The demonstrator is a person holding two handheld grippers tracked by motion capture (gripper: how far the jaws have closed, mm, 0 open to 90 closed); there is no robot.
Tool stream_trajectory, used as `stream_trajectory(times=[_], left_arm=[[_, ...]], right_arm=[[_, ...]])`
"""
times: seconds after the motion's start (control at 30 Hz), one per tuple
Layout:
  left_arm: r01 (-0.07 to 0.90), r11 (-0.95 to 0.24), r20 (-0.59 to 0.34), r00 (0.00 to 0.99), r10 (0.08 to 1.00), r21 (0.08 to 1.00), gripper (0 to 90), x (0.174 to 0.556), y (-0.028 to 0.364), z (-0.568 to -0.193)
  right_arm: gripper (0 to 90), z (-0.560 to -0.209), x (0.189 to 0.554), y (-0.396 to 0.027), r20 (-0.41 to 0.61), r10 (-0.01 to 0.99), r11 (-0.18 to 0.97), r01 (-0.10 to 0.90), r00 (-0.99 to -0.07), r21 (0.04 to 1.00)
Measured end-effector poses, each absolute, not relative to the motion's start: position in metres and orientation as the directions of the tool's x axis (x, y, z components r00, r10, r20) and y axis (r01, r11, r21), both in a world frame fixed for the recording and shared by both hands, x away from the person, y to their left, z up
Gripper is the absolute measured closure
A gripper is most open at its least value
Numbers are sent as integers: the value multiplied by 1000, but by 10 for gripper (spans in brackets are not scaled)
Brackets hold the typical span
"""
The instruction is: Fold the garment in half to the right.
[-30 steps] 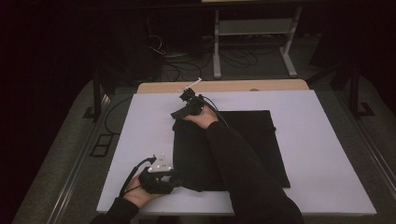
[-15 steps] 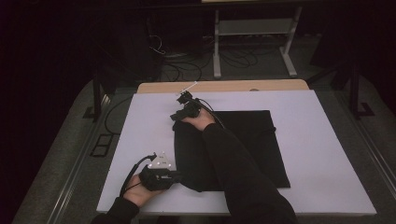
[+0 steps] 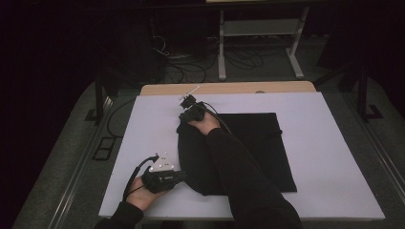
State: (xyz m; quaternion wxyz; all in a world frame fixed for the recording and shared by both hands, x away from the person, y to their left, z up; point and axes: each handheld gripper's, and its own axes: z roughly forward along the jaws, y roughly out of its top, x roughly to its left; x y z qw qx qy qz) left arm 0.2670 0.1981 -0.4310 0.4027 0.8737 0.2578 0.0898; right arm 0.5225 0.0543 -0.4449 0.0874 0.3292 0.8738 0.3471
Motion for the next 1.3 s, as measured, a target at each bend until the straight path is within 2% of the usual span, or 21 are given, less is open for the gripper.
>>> stream_trajectory(times=[0.1,0.23,0.73,1.3], left_arm=[[373,-537,-48,850,524,757,811,267,198,-430],[366,-524,-51,852,522,769,810,266,199,-426],[352,-504,-60,860,506,789,811,262,190,-416],[309,-514,-45,885,463,800,814,266,167,-405]], right_arm=[[786,-442,523,50,94,620,555,520,-779,649],[815,-438,523,44,122,611,554,533,-782,639],[827,-402,505,10,142,594,500,502,-792,706],[826,-376,506,-28,151,617,434,494,-773,754]])
